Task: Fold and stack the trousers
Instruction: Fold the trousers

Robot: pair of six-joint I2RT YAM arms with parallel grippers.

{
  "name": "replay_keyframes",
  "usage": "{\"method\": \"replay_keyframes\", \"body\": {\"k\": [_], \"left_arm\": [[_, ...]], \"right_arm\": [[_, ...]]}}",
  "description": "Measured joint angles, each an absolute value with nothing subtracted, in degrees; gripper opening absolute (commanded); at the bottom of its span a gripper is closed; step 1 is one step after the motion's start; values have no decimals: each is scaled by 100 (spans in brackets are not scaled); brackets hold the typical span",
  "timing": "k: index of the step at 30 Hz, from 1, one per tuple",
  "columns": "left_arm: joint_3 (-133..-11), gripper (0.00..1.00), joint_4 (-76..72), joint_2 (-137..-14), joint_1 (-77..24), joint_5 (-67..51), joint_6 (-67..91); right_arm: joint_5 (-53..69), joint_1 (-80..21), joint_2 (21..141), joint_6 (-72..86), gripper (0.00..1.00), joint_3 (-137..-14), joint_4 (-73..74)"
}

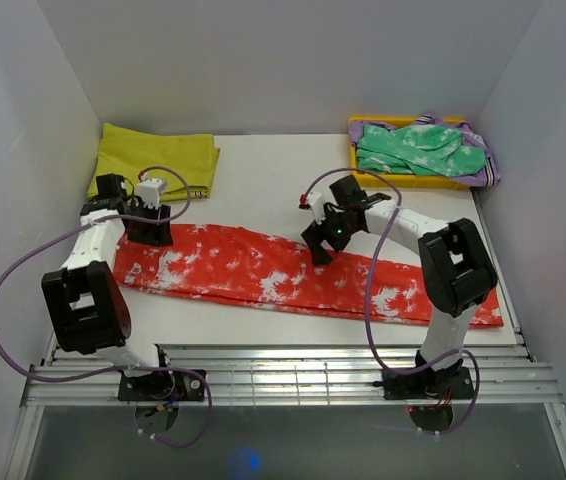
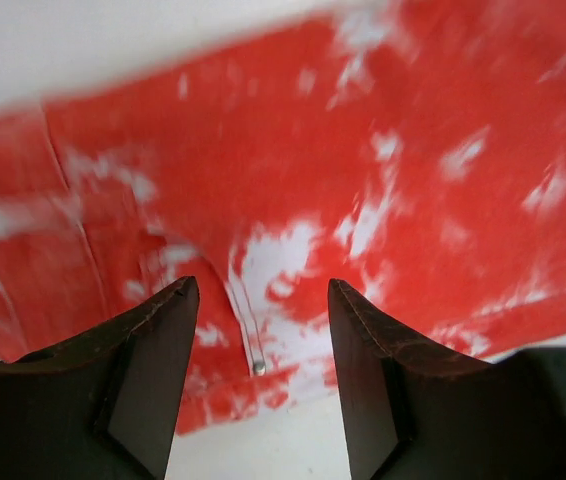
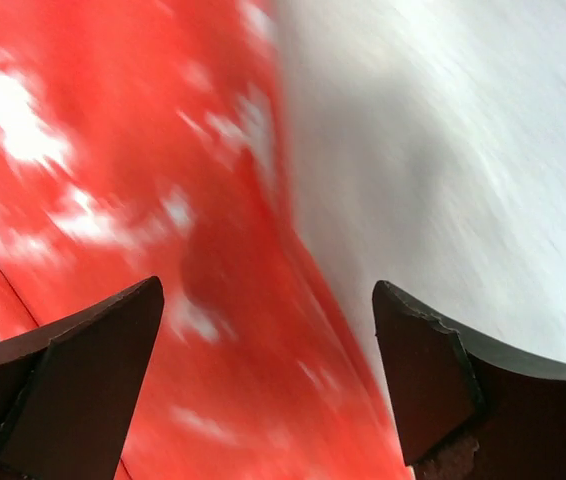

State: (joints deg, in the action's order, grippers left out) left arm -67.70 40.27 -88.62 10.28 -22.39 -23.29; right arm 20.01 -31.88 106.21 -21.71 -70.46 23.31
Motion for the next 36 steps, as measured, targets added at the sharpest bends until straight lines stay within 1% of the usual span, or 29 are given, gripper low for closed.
{"method": "replay_keyframes", "body": {"k": [3, 7, 11, 12, 16, 18, 22, 27, 30, 33, 35, 36], "left_arm": [[-6141, 62, 4230, -9002, 1507, -2189, -2394], [-5725, 62, 4329, -9496, 1964, -2053, -2351], [-5728, 61, 4239, -9570, 2099, -2036, -2163], [-5728, 61, 4228, -9574, 2102, -2034, -2108], [-5824, 61, 4261, -9688, 2161, -2058, -1824], [-5922, 61, 4335, -9780, 2187, -2082, -1660], [-6104, 61, 4418, -9944, 2222, -2215, -1341], [-6261, 61, 4464, -10101, 2250, -2370, -1059], [-6272, 61, 4458, -10110, 2259, -2388, -1024], [-6272, 61, 4449, -10110, 2281, -2399, -1031], [-6270, 61, 4401, -10108, 2314, -2383, -1059], [-6267, 61, 4368, -10106, 2344, -2379, -1070]], "right_arm": [[2029, -2506, 10333, -2440, 90, -7078, 2980], [1929, -1680, 9719, -2939, 92, -6709, 3706], [1623, -1015, 9365, -3474, 94, -5902, 4191], [1518, -878, 9376, -3570, 95, -5699, 4244], [1365, -600, 9437, -3861, 99, -5551, 4106], [1343, -598, 9679, -3861, 100, -5808, 4320], [1236, -550, 10525, -3701, 100, -6869, 4823], [1177, -539, 11281, -3575, 98, -8036, 4829], [1232, -528, 11323, -3553, 95, -8134, 4582], [1249, -401, 11144, -3487, 94, -7983, 4460], [1223, -113, 10873, -3446, 94, -7872, 4469], [1227, 189, 10661, -3395, 94, -7837, 4471]]}}
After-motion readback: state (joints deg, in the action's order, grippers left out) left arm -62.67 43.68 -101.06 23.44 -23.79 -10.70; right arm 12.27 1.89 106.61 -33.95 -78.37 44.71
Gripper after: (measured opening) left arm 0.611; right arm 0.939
